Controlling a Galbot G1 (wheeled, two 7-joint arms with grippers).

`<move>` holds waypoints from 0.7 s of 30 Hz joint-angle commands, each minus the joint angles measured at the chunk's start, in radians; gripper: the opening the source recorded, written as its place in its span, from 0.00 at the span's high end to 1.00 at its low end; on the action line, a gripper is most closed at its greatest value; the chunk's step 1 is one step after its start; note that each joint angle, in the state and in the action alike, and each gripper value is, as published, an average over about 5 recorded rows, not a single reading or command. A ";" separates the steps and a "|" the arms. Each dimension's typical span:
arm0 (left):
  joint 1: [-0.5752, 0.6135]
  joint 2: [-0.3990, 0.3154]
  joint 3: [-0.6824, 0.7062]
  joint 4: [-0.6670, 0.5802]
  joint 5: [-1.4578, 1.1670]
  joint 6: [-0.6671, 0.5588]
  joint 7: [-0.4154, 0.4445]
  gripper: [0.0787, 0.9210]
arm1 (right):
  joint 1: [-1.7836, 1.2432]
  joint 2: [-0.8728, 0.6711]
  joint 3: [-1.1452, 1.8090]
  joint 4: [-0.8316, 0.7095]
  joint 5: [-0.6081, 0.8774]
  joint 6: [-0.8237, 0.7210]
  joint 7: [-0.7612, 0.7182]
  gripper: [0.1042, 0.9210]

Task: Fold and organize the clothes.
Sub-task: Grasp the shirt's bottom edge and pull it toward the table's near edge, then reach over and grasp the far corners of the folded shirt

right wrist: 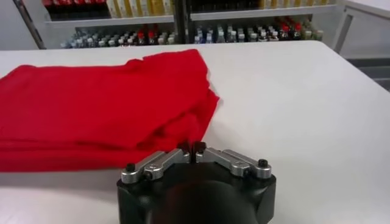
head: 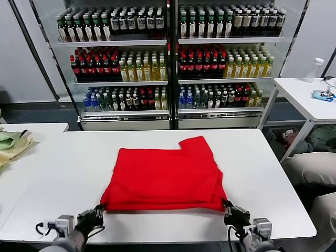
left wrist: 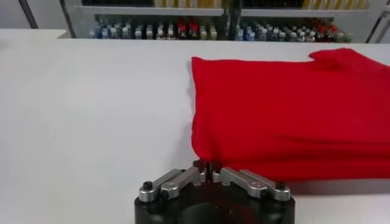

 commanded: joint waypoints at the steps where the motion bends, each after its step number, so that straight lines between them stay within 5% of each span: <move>1: 0.254 0.020 -0.074 -0.129 0.043 0.003 -0.054 0.98 | -0.120 -0.003 0.015 0.076 -0.027 0.005 -0.002 0.98; 8: 0.193 0.027 -0.202 -0.192 -0.001 0.025 -0.044 0.85 | -0.106 -0.009 0.056 0.211 0.000 -0.026 0.016 0.81; 12: 0.045 0.057 -0.246 -0.159 -0.015 0.013 -0.011 0.71 | 0.062 -0.036 0.140 0.224 0.086 -0.069 0.019 0.66; 15: -0.205 0.077 -0.144 0.001 -0.006 0.007 0.091 0.61 | 0.381 -0.031 0.061 0.027 0.115 -0.097 0.027 0.55; 21: -0.732 0.037 0.170 0.420 0.034 0.029 0.219 0.41 | 1.008 0.109 -0.229 -0.616 0.061 -0.101 0.018 0.34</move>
